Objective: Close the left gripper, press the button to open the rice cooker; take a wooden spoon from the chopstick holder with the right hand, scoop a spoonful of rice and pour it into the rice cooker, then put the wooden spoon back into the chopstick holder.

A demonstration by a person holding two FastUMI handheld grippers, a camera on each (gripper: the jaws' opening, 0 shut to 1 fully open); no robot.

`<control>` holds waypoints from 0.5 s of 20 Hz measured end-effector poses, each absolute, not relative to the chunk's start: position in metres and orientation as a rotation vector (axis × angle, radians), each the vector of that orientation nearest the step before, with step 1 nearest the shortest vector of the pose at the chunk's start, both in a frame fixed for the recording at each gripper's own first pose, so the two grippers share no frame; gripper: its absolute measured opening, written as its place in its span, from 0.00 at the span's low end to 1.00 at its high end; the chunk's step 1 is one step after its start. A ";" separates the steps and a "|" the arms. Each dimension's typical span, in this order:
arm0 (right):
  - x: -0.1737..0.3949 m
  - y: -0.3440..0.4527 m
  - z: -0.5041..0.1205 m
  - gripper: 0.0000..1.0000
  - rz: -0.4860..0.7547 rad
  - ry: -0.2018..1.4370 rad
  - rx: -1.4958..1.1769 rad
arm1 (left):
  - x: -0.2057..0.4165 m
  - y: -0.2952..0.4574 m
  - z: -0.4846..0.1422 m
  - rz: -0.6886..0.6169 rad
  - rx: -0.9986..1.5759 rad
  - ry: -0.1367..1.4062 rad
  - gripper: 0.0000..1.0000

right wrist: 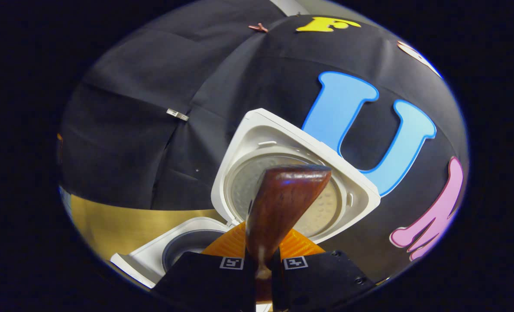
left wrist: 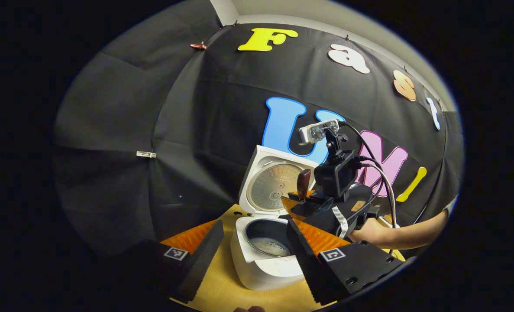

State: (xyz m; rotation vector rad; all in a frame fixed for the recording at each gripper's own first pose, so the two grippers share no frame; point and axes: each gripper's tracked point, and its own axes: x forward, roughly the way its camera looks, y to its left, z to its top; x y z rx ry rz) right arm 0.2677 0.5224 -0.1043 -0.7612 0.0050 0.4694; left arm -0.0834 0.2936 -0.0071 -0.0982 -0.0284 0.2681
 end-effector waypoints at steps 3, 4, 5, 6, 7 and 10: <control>0.259 0.525 -0.104 0.18 0.474 -0.018 -0.827 | -0.085 0.290 -0.007 0.265 -0.094 -0.026 0.95; 0.258 0.525 -0.102 0.18 0.468 -0.026 -0.842 | -0.086 0.289 -0.006 0.264 -0.092 -0.029 0.95; 0.257 0.525 -0.101 0.18 0.467 -0.029 -0.844 | -0.087 0.288 -0.006 0.262 -0.092 -0.030 0.95; 0.254 0.525 -0.100 0.18 0.474 -0.016 -0.815 | -0.087 0.287 -0.005 0.260 -0.092 -0.030 0.95; 0.254 0.526 -0.099 0.18 0.483 0.011 -0.754 | -0.087 0.286 -0.005 0.260 -0.091 -0.030 0.95; 0.258 0.520 -0.090 0.18 0.474 0.133 -0.418 | -0.087 0.285 -0.003 0.259 -0.092 -0.034 0.95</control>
